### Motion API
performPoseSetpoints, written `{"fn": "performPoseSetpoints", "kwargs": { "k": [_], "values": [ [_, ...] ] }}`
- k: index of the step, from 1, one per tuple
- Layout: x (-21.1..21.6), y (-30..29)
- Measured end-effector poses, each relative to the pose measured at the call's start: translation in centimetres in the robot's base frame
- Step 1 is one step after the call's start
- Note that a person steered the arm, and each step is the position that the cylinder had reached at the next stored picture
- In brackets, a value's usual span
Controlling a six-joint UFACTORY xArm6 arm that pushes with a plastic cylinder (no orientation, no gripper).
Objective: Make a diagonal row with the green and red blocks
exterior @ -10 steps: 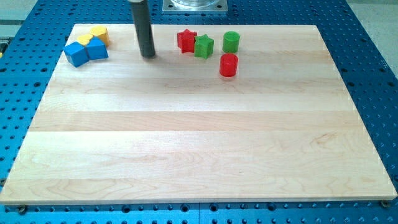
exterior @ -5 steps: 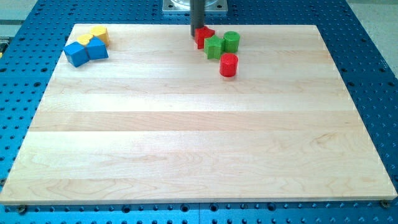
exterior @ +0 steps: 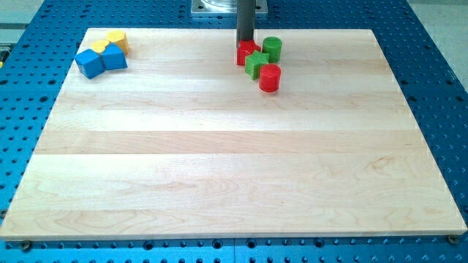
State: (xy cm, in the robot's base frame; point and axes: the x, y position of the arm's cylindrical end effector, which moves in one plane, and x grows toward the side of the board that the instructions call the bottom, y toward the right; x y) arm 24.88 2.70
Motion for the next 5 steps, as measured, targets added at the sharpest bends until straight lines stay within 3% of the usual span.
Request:
{"fn": "performPoseSetpoints", "kwargs": {
  "k": [1,3,4,5],
  "values": [
    [0.7,-3.5],
    [3.7,-3.0],
    [3.7,3.9],
    [3.6,6.2]
  ]
}}
